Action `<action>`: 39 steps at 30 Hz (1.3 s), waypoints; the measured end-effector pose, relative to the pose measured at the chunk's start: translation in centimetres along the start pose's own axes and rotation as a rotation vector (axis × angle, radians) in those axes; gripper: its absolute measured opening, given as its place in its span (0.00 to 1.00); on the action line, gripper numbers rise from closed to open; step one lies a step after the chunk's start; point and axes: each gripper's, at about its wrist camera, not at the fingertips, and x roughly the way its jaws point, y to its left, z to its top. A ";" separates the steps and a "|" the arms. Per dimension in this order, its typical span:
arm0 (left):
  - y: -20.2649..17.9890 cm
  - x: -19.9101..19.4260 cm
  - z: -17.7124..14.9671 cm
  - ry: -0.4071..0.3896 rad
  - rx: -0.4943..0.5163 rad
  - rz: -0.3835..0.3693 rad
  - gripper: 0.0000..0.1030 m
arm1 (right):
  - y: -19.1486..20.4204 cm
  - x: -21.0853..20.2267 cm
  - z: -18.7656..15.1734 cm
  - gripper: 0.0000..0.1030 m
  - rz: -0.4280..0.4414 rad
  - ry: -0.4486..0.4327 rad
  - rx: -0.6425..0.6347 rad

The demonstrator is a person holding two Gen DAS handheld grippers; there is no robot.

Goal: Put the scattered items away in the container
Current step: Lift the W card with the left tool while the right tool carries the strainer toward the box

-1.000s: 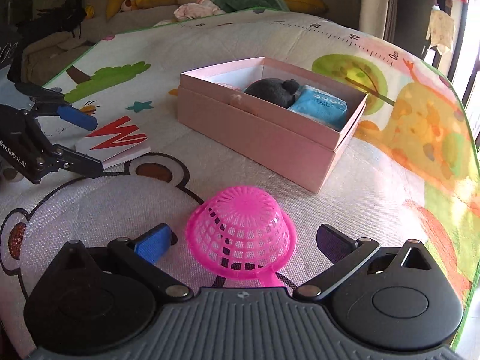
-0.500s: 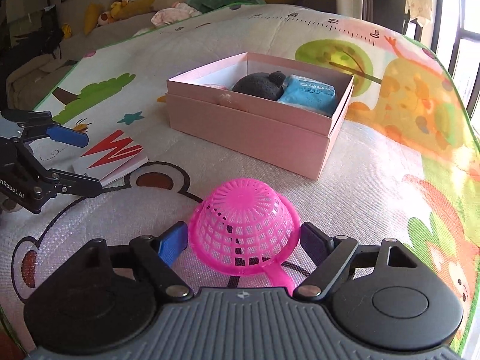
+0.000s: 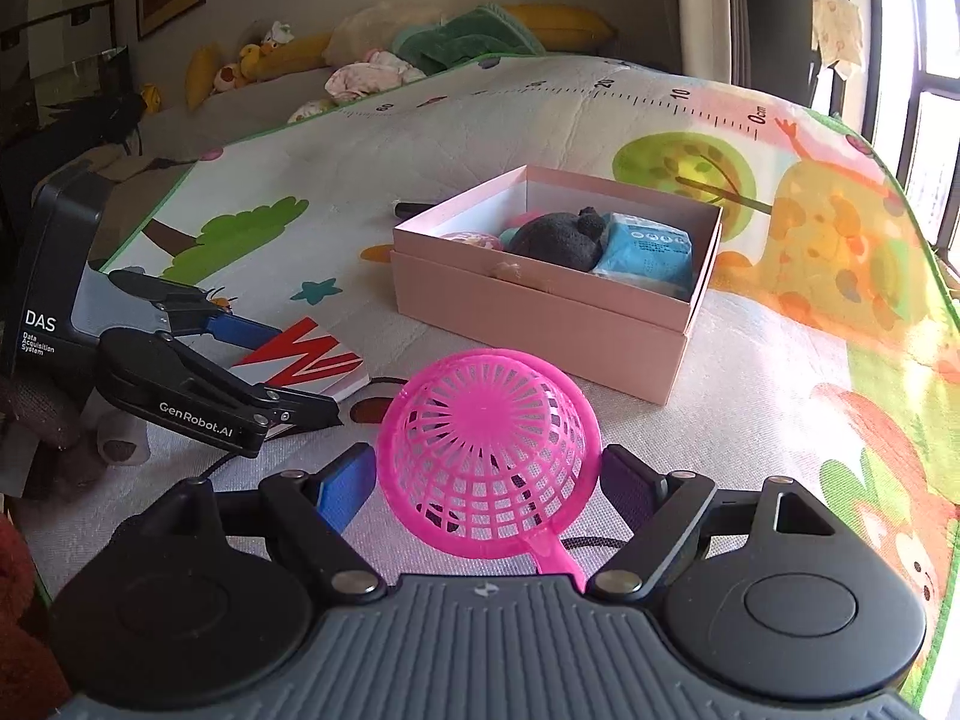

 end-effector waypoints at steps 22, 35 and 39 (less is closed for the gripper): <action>-1.8 -10.9 7.6 -0.399 0.099 0.031 0.82 | -0.3 -7.3 4.4 0.59 -0.056 -0.145 -0.007; -0.7 -4.9 1.1 -0.109 0.014 -0.080 0.82 | 1.2 3.8 0.3 0.96 0.019 0.107 -0.090; -0.7 -3.1 -0.8 -0.042 0.004 -0.084 0.83 | 0.9 5.8 0.0 0.96 0.002 0.129 -0.077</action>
